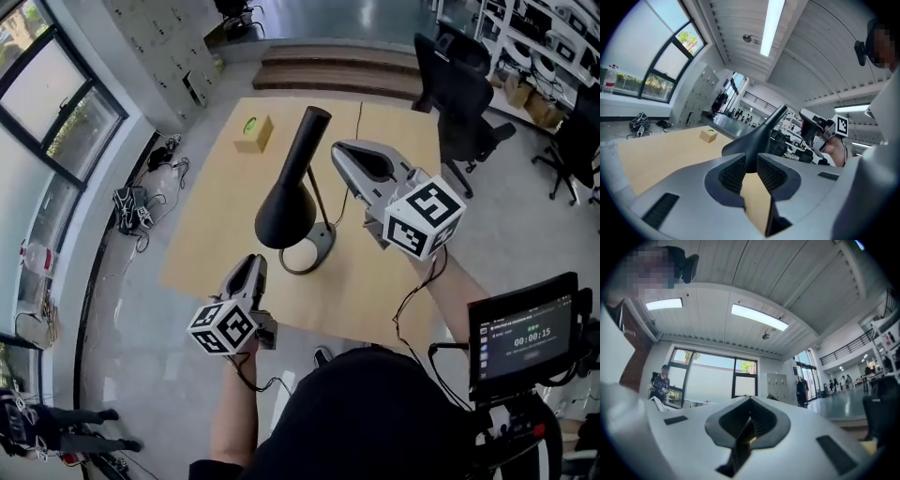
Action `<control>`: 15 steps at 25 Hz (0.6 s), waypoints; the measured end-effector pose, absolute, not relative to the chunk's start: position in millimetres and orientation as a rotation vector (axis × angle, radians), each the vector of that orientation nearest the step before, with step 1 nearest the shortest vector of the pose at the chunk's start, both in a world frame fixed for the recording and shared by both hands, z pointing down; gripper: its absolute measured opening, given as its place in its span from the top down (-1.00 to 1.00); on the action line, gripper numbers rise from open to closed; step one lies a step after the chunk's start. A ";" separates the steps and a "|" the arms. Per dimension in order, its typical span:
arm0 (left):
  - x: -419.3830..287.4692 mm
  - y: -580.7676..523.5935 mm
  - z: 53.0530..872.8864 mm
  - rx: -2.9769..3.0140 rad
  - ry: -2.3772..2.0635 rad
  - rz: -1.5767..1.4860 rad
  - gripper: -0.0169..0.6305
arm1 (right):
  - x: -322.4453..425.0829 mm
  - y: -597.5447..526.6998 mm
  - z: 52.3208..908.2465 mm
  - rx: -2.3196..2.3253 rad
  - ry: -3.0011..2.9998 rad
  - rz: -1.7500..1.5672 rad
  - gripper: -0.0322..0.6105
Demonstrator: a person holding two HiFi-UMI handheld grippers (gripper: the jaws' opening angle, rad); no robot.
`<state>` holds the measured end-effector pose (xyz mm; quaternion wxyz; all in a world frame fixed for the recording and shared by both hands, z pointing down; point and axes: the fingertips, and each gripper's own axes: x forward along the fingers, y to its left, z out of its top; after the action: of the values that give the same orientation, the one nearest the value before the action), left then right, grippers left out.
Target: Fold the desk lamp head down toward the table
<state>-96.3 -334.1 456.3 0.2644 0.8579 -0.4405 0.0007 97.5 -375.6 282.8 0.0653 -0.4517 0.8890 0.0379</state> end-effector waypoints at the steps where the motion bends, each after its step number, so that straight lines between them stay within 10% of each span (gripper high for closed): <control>1: -92.8 -329.4 452.7 2.322 -1.184 -0.001 0.73 | 97.6 -369.8 288.8 -1.335 2.691 0.068 0.89; 15: -37.0 -267.4 463.4 2.465 -1.057 0.167 0.73 | 70.7 -281.0 427.4 -1.190 2.815 -0.383 0.89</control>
<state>-37.0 -267.4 463.4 0.2252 0.8937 -0.3832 0.0607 70.7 -281.0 427.4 0.0305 -0.3863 0.9135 -0.1244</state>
